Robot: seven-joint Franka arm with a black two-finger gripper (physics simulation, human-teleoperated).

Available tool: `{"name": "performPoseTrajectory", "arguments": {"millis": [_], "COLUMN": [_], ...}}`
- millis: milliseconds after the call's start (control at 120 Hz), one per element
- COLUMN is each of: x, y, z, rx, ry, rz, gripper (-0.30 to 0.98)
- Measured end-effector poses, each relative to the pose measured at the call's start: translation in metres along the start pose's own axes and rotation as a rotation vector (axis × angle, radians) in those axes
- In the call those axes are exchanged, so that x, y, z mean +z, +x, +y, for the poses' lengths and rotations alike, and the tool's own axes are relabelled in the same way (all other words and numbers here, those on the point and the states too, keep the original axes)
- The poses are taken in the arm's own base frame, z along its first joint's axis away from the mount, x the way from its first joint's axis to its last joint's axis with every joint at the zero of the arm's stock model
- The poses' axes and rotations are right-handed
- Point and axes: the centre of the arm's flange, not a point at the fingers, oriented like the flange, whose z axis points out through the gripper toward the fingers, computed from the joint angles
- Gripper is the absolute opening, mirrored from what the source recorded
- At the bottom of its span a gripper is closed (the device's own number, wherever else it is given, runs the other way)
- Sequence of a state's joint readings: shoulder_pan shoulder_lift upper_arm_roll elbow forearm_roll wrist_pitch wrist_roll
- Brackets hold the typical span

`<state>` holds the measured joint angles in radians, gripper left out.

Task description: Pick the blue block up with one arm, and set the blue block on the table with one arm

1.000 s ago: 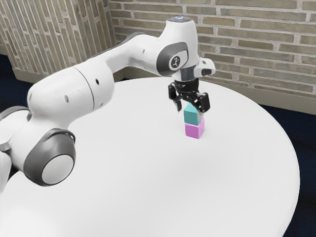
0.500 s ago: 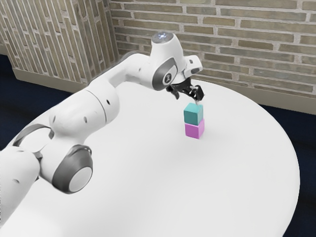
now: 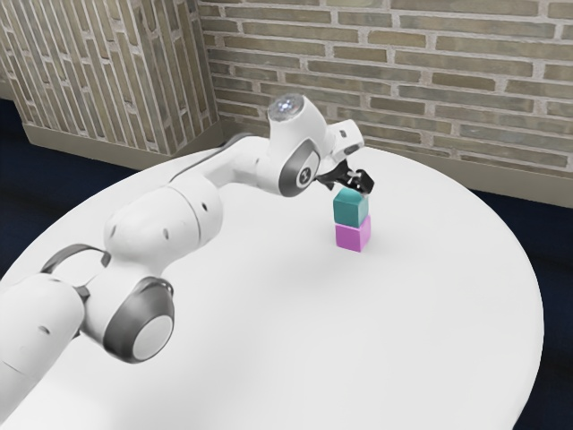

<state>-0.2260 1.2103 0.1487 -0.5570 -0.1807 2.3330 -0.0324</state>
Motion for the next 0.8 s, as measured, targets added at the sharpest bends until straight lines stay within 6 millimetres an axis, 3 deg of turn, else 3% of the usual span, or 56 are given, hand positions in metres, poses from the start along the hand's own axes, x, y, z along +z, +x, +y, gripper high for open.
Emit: {"name": "performPoseTrajectory", "arguments": {"millis": [183, 533, 800], "x": [-0.001, 0.022, 0.021], "y": [0.002, -0.015, -0.014], "z": [0.006, 0.004, 0.008], "rx": [0.007, 0.006, 0.003], "ry": [-0.015, -0.017, -0.027], "rz": [0.026, -0.009, -0.015], "gripper": [0.69, 0.68, 0.48]}}
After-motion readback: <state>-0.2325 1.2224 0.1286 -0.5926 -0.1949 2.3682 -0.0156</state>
